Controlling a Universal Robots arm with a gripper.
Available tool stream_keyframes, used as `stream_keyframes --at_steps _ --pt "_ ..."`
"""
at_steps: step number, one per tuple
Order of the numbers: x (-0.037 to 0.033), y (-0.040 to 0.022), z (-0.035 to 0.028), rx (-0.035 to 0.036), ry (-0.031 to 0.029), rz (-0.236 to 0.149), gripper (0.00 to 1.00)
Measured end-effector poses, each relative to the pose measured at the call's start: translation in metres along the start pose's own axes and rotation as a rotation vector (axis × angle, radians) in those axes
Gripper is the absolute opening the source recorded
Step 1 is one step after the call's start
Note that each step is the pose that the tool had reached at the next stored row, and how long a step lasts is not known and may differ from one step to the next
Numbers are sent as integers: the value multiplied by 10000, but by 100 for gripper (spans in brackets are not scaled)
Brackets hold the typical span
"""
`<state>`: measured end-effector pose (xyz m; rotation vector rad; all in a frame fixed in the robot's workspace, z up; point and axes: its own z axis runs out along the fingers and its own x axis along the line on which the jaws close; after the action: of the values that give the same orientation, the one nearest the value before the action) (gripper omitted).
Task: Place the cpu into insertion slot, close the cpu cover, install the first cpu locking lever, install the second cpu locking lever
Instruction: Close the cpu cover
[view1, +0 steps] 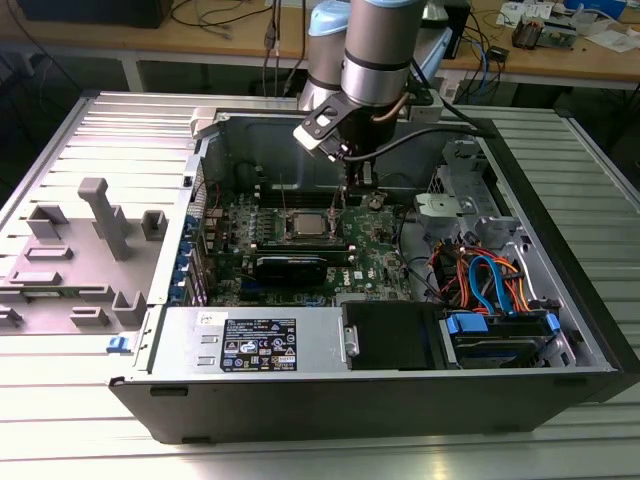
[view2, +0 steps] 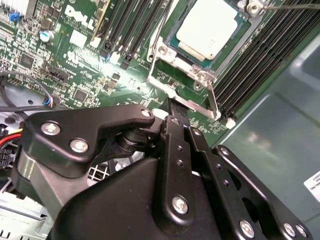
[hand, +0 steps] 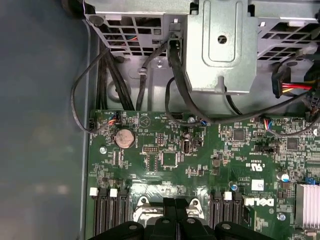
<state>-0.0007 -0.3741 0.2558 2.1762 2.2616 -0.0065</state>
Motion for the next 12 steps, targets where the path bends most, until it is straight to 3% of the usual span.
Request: stream_keyframes --at_steps 12 --pt "5 -131 -1 1 0 14 11"
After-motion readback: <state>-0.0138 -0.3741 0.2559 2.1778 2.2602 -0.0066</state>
